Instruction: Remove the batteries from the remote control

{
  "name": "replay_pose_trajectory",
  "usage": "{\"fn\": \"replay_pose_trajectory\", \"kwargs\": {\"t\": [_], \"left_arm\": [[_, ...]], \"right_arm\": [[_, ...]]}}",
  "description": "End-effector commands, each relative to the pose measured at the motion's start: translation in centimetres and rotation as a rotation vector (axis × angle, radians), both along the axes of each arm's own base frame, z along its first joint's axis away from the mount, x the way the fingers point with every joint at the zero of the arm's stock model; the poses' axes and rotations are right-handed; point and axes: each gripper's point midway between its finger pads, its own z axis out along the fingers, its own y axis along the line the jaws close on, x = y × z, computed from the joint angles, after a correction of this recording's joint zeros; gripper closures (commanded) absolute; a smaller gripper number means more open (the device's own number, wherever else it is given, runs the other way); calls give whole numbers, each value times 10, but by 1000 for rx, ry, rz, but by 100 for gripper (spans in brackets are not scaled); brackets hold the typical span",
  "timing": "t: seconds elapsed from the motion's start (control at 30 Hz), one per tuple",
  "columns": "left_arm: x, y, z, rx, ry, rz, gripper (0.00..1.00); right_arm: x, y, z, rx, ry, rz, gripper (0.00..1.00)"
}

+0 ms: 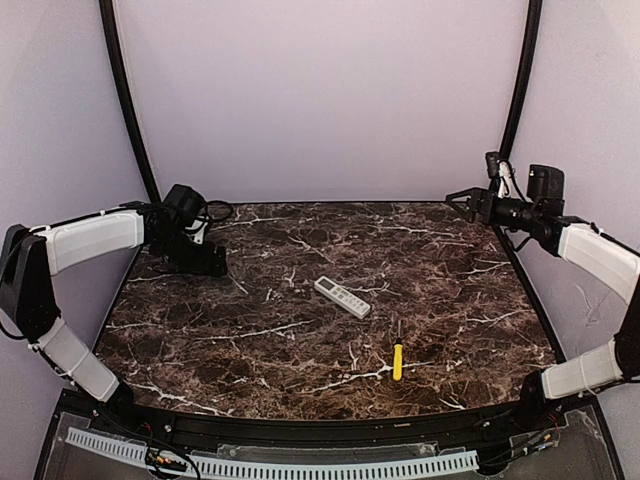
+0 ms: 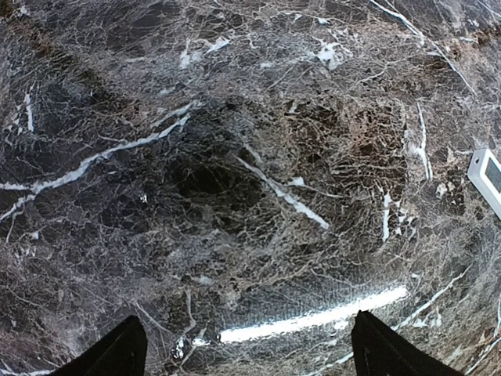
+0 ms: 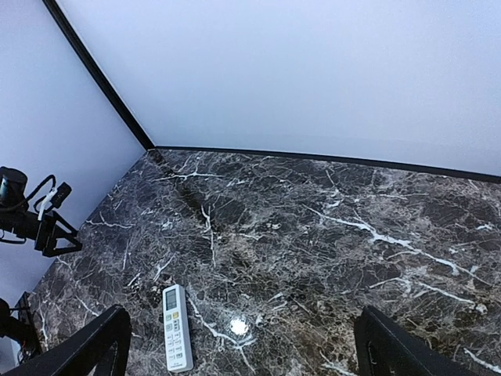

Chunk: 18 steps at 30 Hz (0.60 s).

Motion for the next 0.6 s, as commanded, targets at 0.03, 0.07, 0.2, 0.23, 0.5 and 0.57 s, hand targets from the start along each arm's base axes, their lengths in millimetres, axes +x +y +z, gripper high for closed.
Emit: {"fn": "replay_pose_trajectory", "kwargs": {"t": [0.03,0.07,0.2,0.23,0.5,0.57], "left_arm": [[-9,-6,6,-21,-8,-56,9],[-9,-7,7,-24,-15,-58,9],[-11,-13,10,-55,-23,-79,9],[-11,-14,11,-60,-29,-82,9],[-16,-34,17,-118,-66,-158,9],[-18,-42,19,-129,-79,-187,9]], "right_arm": [[1,11,12,18,-27,35,1],[1,12,12,17,-24,38,1],[-2,21,11,5,-27,67,1],[-2,23,11,-2,-30,73,1],[-22,67,4,-122,-64,208,1],[-26,80,-2,-149,-61,251,1]]}}
